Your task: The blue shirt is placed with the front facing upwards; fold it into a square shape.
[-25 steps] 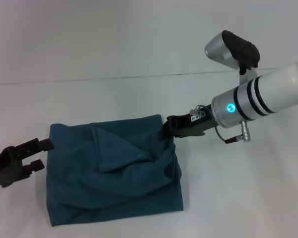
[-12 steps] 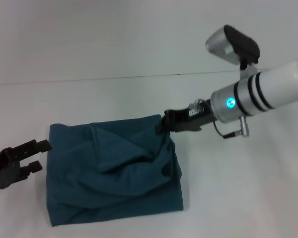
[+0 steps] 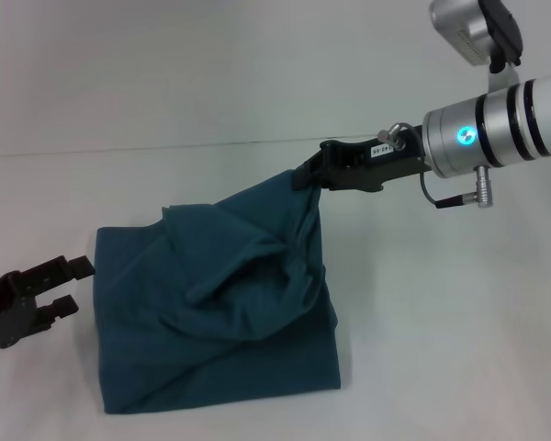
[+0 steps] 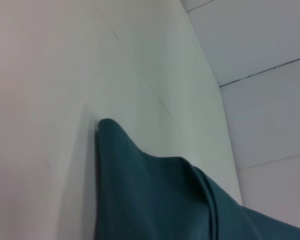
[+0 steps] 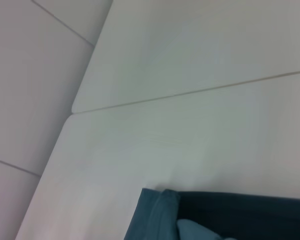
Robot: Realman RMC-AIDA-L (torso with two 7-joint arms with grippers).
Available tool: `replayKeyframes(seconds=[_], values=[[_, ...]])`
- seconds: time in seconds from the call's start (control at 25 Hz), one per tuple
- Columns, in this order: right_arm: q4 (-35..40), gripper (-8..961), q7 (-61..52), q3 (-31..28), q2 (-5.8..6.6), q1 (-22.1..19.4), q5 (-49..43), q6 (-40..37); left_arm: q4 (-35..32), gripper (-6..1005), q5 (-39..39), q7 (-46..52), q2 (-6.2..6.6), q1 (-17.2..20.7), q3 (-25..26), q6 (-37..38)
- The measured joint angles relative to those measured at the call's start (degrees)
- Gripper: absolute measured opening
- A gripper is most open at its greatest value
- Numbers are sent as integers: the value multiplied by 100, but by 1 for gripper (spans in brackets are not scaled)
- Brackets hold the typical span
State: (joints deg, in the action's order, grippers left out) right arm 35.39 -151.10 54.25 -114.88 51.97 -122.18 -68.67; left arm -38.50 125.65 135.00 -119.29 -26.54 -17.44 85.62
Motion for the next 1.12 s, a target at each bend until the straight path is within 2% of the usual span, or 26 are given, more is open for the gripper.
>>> replayKeyframes(seconds=[0.24, 0.6, 0.84, 0.96, 1.12], values=[[-161, 156, 156, 10, -45, -32, -5, 176, 1, 845, 0, 0, -3, 0, -2, -4], [-252, 190, 159, 41, -33, -15, -50, 171, 0, 845, 0, 0, -6, 2, -6, -17], [-289, 213, 160, 83, 7, 8, -784, 361, 1, 845, 2, 0, -7, 7, -5, -11], [-269, 225, 160, 59, 86, 8, -1097, 462, 1, 845, 3, 0, -6, 8, -5, -6], [-202, 256, 153, -120, 376, 4, -1013, 312, 1, 845, 3, 0, -6, 9, -5, 4]])
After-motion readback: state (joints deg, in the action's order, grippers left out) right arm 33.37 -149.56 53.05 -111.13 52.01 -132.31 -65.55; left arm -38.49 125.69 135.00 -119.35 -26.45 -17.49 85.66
